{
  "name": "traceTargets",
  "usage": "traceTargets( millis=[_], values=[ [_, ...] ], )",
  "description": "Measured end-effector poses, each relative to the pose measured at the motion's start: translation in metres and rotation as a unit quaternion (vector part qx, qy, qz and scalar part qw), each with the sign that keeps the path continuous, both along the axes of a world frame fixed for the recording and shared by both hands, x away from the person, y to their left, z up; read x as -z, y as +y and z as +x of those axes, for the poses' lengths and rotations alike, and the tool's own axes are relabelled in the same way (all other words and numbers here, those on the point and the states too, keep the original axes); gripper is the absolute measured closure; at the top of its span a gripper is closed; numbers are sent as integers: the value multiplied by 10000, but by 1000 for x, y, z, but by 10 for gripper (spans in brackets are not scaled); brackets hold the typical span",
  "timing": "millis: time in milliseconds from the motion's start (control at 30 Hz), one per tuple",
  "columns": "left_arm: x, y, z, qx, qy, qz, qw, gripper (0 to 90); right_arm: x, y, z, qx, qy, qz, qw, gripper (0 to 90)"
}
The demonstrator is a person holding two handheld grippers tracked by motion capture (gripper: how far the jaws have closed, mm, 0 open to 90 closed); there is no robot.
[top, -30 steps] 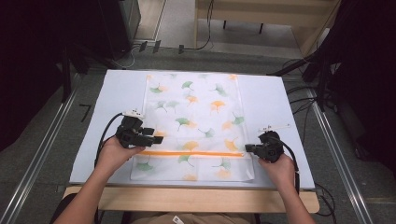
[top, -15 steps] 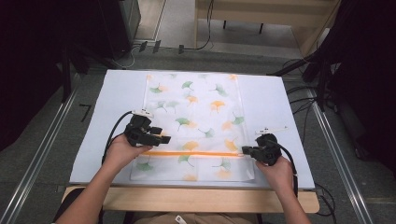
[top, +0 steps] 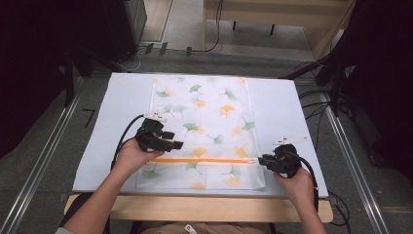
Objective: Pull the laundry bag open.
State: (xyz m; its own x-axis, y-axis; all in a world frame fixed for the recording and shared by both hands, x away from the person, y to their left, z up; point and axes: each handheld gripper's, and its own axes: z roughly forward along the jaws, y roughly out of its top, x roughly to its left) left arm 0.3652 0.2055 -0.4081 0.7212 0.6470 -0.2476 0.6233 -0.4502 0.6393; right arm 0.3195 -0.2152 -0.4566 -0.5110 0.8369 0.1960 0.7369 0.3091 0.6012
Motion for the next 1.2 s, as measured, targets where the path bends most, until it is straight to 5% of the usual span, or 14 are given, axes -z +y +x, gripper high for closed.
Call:
traceTargets(
  millis=[333,467,533,700,933,1200],
  values=[
    [1,-7,3,81,47,-36,9999,414,10,4,-5,-364,-151,-275,9988,596],
    [1,-7,4,135,78,-292,9995,419,11,9,-4,-387,-234,-350,9984,592],
    [1,-8,5,193,147,-385,9990,397,12,11,-3,-392,-287,-408,9980,604],
    [3,-14,3,288,187,-176,9993,358,12,15,-3,-294,-316,-526,9977,641],
    [3,-19,1,187,226,-312,9991,353,12,13,0,-256,-213,-385,9987,761],
    [6,-23,-1,373,158,-395,9984,548,10,12,6,-238,46,-188,9995,853]
  ],
)
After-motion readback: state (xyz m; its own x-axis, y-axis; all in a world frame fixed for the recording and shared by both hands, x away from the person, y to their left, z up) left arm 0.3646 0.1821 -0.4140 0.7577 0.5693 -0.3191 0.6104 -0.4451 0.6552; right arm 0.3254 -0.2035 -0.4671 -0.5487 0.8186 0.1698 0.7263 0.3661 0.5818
